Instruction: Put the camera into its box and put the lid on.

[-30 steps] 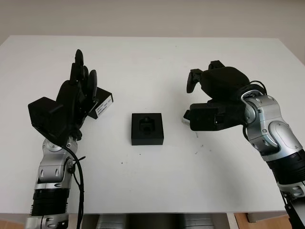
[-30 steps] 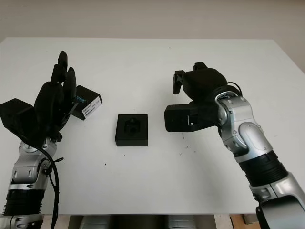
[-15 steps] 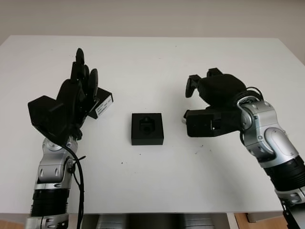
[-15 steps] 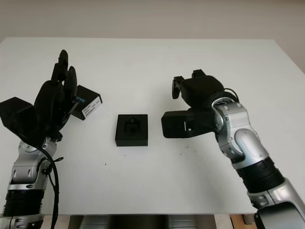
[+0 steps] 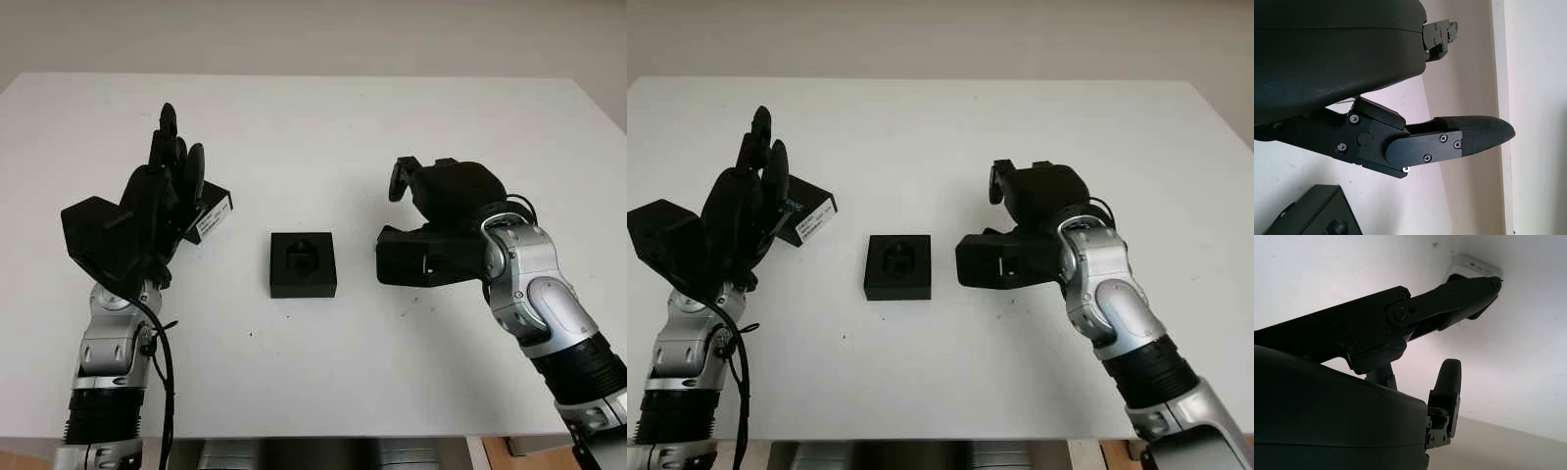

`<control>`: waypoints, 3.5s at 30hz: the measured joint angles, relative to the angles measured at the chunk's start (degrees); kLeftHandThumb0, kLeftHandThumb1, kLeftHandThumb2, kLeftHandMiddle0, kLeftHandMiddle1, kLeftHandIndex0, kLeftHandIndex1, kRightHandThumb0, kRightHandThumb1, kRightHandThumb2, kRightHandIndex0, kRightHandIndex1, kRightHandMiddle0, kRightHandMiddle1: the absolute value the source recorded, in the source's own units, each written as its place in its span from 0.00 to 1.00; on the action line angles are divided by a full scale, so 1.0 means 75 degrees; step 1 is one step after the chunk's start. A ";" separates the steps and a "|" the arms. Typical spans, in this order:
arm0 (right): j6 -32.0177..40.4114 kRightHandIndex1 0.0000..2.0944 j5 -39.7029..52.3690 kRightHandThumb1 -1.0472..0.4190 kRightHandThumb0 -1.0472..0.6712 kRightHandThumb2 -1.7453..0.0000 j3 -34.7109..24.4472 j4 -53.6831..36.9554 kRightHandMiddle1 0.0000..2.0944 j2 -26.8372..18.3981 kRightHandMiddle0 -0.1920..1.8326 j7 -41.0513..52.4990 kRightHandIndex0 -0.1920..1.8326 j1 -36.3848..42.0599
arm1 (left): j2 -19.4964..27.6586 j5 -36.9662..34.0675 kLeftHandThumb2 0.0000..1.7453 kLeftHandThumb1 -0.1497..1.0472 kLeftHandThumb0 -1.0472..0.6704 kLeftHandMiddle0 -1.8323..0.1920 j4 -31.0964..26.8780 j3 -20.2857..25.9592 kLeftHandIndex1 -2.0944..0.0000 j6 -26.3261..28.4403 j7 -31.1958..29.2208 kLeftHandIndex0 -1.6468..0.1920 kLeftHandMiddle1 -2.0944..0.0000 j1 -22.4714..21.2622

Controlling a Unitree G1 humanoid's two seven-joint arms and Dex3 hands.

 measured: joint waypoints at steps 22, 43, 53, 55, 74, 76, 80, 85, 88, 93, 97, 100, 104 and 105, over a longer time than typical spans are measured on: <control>0.0303 0.92 -0.0710 0.00 0.09 0.94 0.0214 0.0082 0.65 0.0339 0.09 0.0021 0.12 0.0087 | 0.0001 0.0002 0.32 1.00 0.13 1.00 0.0023 -0.0012 1.00 -0.0178 -0.0104 1.00 1.00 -0.0002; 0.0311 1.00 -0.0982 0.00 0.13 0.95 0.0397 0.0276 0.57 0.0526 0.14 0.0193 0.27 0.0080 | 0.0004 -0.0010 0.32 1.00 0.13 1.00 0.0032 -0.0002 1.00 -0.0282 -0.0165 1.00 1.00 -0.0002; 0.0331 0.97 -0.0858 0.03 0.17 0.97 0.0331 0.0248 0.44 0.0537 0.17 0.0175 0.21 0.0087 | 0.0008 -0.0011 0.31 1.00 0.12 1.00 0.0046 0.0022 1.00 -0.0355 -0.0183 1.00 1.00 -0.0001; 0.0347 0.95 -0.0831 0.03 0.18 0.97 0.0317 0.0229 0.40 0.0546 0.18 0.0145 0.21 0.0091 | 0.0008 -0.0018 0.31 1.00 0.12 1.00 0.0046 0.0031 1.00 -0.0357 -0.0187 1.00 1.00 -0.0002; 0.0308 0.92 -0.0917 0.02 0.23 0.97 0.0373 0.0312 0.35 0.0512 0.21 0.0225 0.22 0.0136 | 0.0051 -0.0131 0.31 1.00 0.11 1.00 0.0062 0.0091 1.00 -0.0343 -0.0278 1.00 1.00 0.0000; 0.0335 0.92 -0.0962 0.03 0.23 0.97 0.0394 0.0320 0.38 0.0512 0.22 0.0324 0.23 0.0136 | 0.0070 -0.0135 0.31 1.00 0.11 1.00 0.0037 0.0097 1.00 -0.0292 -0.0289 1.00 1.00 0.0000; 0.0333 0.91 -0.1033 0.03 0.27 0.97 0.0456 0.0323 0.47 0.0511 0.18 0.0386 0.23 0.0136 | 0.0087 -0.0139 0.30 1.00 0.11 1.00 0.0024 0.0111 1.00 -0.0250 -0.0286 1.00 1.00 0.0000; 0.0290 0.99 -0.1073 0.04 0.34 0.97 0.0506 0.0343 0.48 0.0510 0.20 0.0311 0.27 0.0141 | 0.0111 -0.0179 0.30 1.00 0.11 1.00 0.0023 0.0140 1.00 -0.0240 -0.0295 1.00 1.00 0.0000; 0.0216 1.00 -0.1070 0.04 0.36 0.97 0.0511 0.0366 0.56 0.0510 0.17 0.0171 0.30 0.0167 | 0.0160 -0.0198 0.30 1.00 0.12 1.00 0.0023 0.0161 1.00 -0.0237 -0.0313 1.00 1.00 0.0000; -0.0009 1.00 -0.1046 0.01 0.40 0.96 0.0512 0.0382 0.59 0.0498 0.13 -0.0123 0.39 0.0238 | 0.0199 -0.0189 0.30 1.00 0.12 1.00 0.0023 0.0167 1.00 -0.0278 -0.0314 1.00 1.00 0.0000; -0.0064 1.00 -0.1163 0.00 0.41 0.93 0.0565 0.0441 0.58 0.0455 0.14 -0.0171 0.40 0.0251 | 0.0201 -0.0175 0.30 1.00 0.12 1.00 0.0023 0.0167 1.00 -0.0280 -0.0308 1.00 1.00 0.0000; -0.0077 1.00 -0.1318 0.00 0.41 0.93 0.0635 0.0453 0.55 0.0425 0.14 -0.0209 0.42 0.0251 | 0.0201 -0.0130 0.30 1.00 0.12 1.00 0.0023 0.0165 1.00 -0.0298 -0.0283 1.00 1.00 0.0000; -0.0082 1.00 -0.1369 0.00 0.41 0.92 0.0644 0.0453 0.52 0.0420 0.16 -0.0217 0.41 0.0256 | 0.0205 -0.0121 0.31 1.00 0.12 1.00 0.0023 0.0164 1.00 -0.0317 -0.0291 1.00 1.00 0.0000; -0.0088 1.00 -0.1370 0.00 0.41 0.93 0.0644 0.0453 0.52 0.0417 0.17 -0.0230 0.41 0.0261 | 0.0204 -0.0121 0.31 1.00 0.12 1.00 0.0023 0.0164 1.00 -0.0316 -0.0289 1.00 1.00 0.0000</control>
